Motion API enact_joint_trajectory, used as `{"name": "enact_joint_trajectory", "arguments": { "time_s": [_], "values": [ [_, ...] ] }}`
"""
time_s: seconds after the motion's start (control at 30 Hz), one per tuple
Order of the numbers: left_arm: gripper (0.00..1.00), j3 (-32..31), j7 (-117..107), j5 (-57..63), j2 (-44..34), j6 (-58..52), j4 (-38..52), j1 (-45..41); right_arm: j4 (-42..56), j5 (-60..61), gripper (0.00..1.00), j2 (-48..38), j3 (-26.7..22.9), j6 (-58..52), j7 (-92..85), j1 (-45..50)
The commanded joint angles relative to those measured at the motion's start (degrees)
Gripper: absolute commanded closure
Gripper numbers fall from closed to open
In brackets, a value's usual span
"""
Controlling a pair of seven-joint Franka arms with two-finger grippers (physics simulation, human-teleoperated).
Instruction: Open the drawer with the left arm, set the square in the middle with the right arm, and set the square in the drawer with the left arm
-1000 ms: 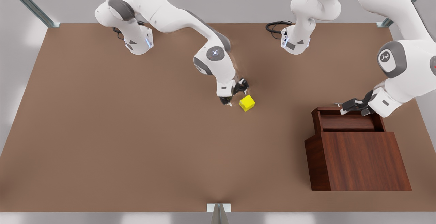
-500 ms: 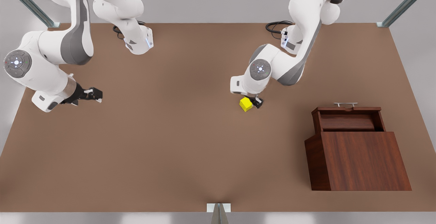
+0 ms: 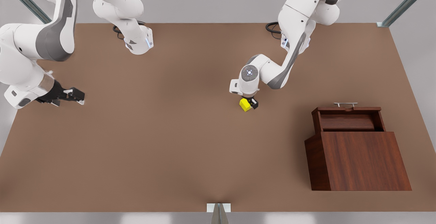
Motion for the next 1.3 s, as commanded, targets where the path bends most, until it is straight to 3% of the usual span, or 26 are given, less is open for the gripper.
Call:
{"name": "enact_joint_trajectory", "arguments": {
  "time_s": [0.0, 0.47, 0.5, 0.53, 0.63, 1.07, 1.2, 1.27],
  "values": [
    [0.00, 0.00, 0.00, 0.16, 0.27, 0.02, -0.04, 0.00, 0.00, 0.00, 0.00, 0.01, 0.07, 0.00, 0.00, 0.54],
    [0.00, 0.00, -0.09, 0.16, 8.10, 2.48, 0.22, 0.00, 0.09, 0.00, 0.00, 0.88, 0.25, 0.97, 0.17, 0.98],
    [0.04, 0.00, -0.09, 0.16, 8.27, 3.00, 0.22, 0.00, 0.09, -0.09, 0.00, 0.88, 0.25, 1.06, 0.17, 0.98],
    [0.17, 0.00, -0.09, 0.08, 8.45, 3.19, 0.22, 0.00, 0.09, -0.09, 0.00, 0.88, 0.25, 1.06, 0.17, 0.89],
    [0.26, 0.00, -0.09, 0.07, 8.71, 3.27, 0.31, 0.00, 0.09, 0.00, 0.00, 0.89, 0.25, 1.06, 0.17, 0.63],
    [0.33, 0.00, -0.09, 0.07, 8.27, 1.52, 1.89, 0.00, 1.14, -0.26, 0.00, 1.68, 0.25, 0.97, 0.09, 0.98],
    [0.33, 0.18, -0.18, -0.01, 5.29, -2.61, 3.47, 0.09, 1.14, -0.97, 0.00, 1.68, 0.25, 0.97, 0.09, 1.07],
    [0.33, 0.97, 0.17, -0.54, 3.00, -12.36, 9.80, 0.35, 1.14, -0.96, 0.00, 1.68, 0.25, 0.97, 0.09, 0.80]
  ]
}}
